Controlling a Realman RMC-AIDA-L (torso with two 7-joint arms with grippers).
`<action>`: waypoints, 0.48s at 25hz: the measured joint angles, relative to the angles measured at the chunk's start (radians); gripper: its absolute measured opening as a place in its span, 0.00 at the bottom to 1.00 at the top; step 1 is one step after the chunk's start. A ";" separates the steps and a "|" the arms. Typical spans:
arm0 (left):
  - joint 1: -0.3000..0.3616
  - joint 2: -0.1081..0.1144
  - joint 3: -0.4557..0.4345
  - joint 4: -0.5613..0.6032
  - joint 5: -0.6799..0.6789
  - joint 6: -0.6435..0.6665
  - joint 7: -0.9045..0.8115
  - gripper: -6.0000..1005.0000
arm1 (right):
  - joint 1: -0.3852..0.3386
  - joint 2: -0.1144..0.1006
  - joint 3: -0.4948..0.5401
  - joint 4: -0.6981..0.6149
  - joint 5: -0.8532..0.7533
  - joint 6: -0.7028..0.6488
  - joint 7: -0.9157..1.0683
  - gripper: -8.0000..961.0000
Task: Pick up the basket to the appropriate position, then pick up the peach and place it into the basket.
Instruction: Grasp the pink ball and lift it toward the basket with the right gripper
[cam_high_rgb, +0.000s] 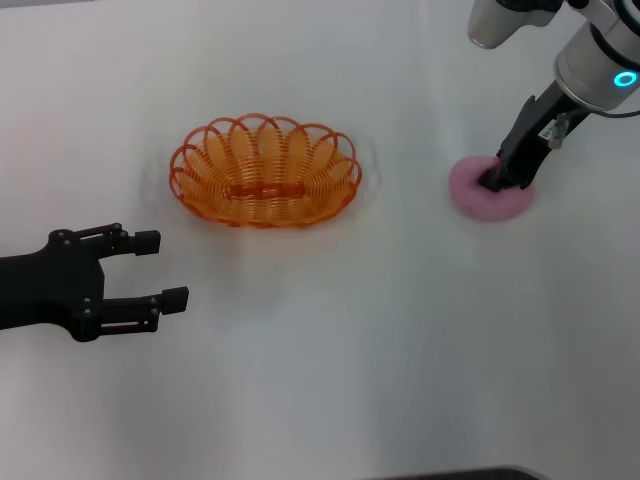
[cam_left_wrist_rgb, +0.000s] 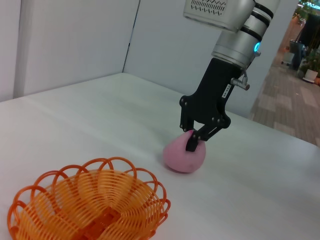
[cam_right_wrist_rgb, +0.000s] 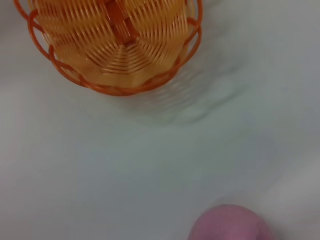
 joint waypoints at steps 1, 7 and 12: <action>0.000 0.000 0.000 0.000 0.000 0.000 0.000 0.82 | 0.000 0.000 0.000 0.000 0.000 0.000 0.000 0.11; 0.000 0.000 0.000 0.000 0.000 0.000 0.000 0.82 | 0.000 0.000 -0.001 0.001 -0.001 0.000 0.002 0.08; 0.000 0.000 0.000 -0.001 0.000 0.000 0.000 0.82 | -0.001 -0.001 -0.001 0.001 -0.001 0.000 0.001 0.07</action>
